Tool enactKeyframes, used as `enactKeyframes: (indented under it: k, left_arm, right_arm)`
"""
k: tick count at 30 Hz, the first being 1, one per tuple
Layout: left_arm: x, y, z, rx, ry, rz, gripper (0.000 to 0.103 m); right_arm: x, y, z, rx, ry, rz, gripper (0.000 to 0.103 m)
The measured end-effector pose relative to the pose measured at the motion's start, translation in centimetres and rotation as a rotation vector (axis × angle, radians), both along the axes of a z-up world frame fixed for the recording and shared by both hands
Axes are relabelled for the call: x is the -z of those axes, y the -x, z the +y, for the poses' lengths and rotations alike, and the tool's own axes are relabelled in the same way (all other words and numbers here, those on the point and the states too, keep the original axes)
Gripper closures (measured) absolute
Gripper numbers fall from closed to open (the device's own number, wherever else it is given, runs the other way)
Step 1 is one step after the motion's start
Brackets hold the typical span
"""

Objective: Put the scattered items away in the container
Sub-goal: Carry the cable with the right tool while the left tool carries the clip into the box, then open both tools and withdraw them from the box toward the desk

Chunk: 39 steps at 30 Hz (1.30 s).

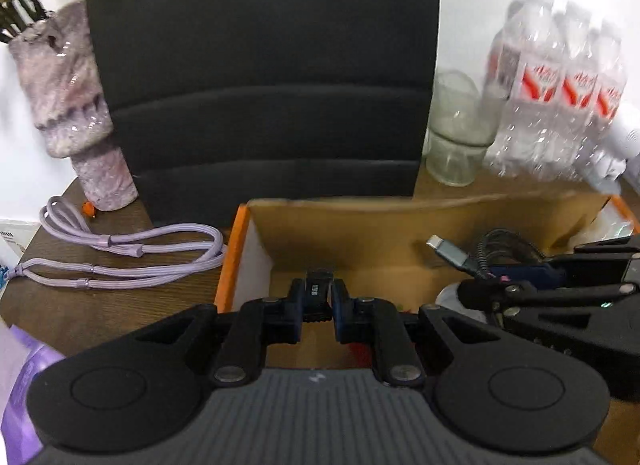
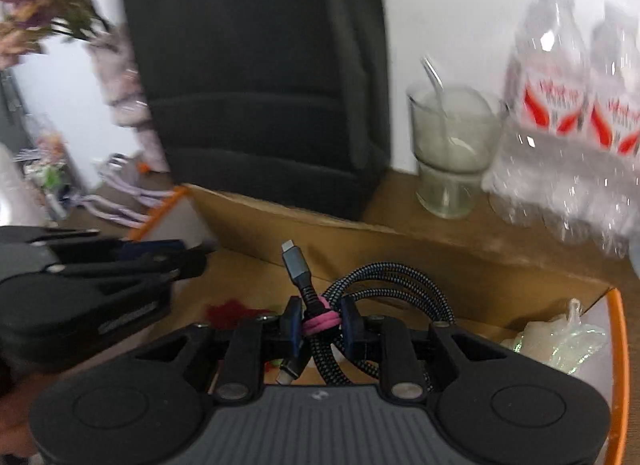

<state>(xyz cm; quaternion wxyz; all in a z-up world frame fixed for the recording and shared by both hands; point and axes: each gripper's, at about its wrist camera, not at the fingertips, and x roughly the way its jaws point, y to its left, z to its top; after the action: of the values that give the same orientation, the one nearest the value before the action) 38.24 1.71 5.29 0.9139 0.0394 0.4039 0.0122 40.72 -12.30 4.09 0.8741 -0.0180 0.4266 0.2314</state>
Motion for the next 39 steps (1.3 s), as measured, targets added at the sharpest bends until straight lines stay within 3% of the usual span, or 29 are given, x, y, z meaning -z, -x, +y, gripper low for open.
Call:
enactKeyframes:
  k: [3,5,8,10,15,18,20,23,25,28,32,35,39]
  left_arm:
    - [0.4,-1.1,0.1,0.037,0.023,0.037,0.081]
    - [0.2,-1.1,0.1,0.042,0.018,0.039,0.077]
    - [-0.4,-0.6,0.3,0.049,0.040,0.058,0.070]
    - [-1.3,-0.1,0.6,0.056,0.055,0.074,0.068]
    - [-4.2,1.1,2.2,-0.009,0.115,0.152,0.041]
    - [-6.1,3.3,2.3,-0.012,0.137,0.129,0.020]
    - [-7.1,5.0,1.6,-0.006,0.113,0.109,0.003]
    - [-8.6,8.0,0.8,-0.011,0.098,0.062,0.000]
    - [-9.0,10.7,0.2,-0.030,0.096,-0.010,0.000]
    - [-8.9,15.5,-1.2,-0.012,0.065,-0.190,0.000]
    - [-8.3,20.8,-3.0,0.051,0.009,-0.435,0.000]
    - [-8.0,23.2,-3.6,0.051,0.002,-0.532,0.000]
    - [-8.0,25.5,-3.6,0.032,0.039,-0.584,0.000]
  right_arm:
    - [0.4,-0.5,-0.6,0.020,0.000,0.017,0.077]
    - [0.5,-0.7,-0.9,0.058,0.024,0.036,0.059]
    - [-0.2,-0.5,-2.1,0.091,-0.005,0.058,0.050]
    - [-1.3,-0.3,-3.4,0.122,-0.033,0.092,0.037]
    - [-4.7,1.0,-6.5,0.203,-0.042,0.186,0.025]
    - [-6.5,3.0,-7.5,0.225,0.003,0.204,0.010]
    - [-7.6,4.8,-8.2,0.242,0.020,0.196,0.008]
    - [-8.9,7.6,-9.5,0.278,0.021,0.170,0.008]
    - [-9.6,9.7,-10.2,0.300,-0.007,0.148,0.008]
    - [-9.9,13.5,-11.0,0.315,-0.082,0.083,0.007]
    - [-9.9,18.2,-10.4,0.296,-0.086,-0.125,0.007]
    - [-9.6,21.4,-9.3,0.281,-0.027,-0.292,0.007]
    - [-9.6,25.7,-8.6,0.217,-0.011,-0.483,0.006]
